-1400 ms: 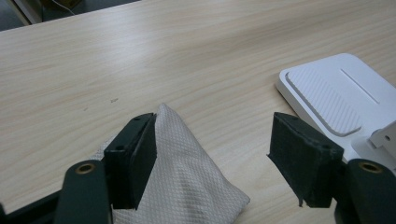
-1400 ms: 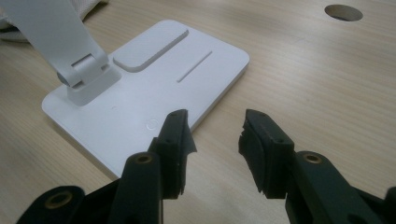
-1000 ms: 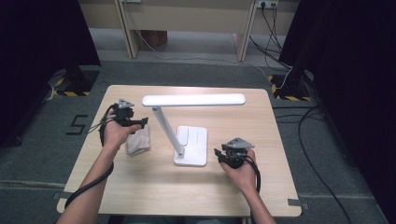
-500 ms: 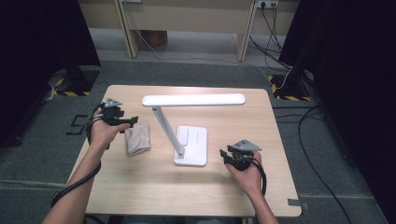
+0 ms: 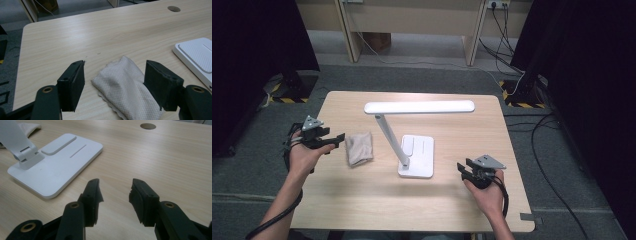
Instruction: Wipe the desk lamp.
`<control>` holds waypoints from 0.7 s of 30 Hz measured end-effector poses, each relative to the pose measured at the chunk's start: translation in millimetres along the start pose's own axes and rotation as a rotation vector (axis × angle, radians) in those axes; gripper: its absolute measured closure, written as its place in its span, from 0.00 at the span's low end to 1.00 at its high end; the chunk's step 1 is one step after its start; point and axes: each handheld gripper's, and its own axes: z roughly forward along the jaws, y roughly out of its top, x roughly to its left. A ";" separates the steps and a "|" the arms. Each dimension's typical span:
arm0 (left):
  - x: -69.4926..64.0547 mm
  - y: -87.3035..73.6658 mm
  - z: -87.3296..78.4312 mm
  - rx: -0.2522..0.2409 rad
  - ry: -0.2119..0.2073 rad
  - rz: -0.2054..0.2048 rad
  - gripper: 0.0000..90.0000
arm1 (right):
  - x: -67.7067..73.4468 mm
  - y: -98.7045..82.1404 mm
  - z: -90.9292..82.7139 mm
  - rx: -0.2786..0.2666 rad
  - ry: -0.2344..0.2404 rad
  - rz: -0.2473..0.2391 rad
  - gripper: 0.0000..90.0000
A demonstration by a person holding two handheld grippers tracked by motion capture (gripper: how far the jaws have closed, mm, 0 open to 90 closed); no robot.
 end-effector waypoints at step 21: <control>-3.2 -107.3 -53.4 -0.082 0.011 -0.034 0.37 | -9.9 -43.2 -46.4 -0.023 -0.063 0.056 0.64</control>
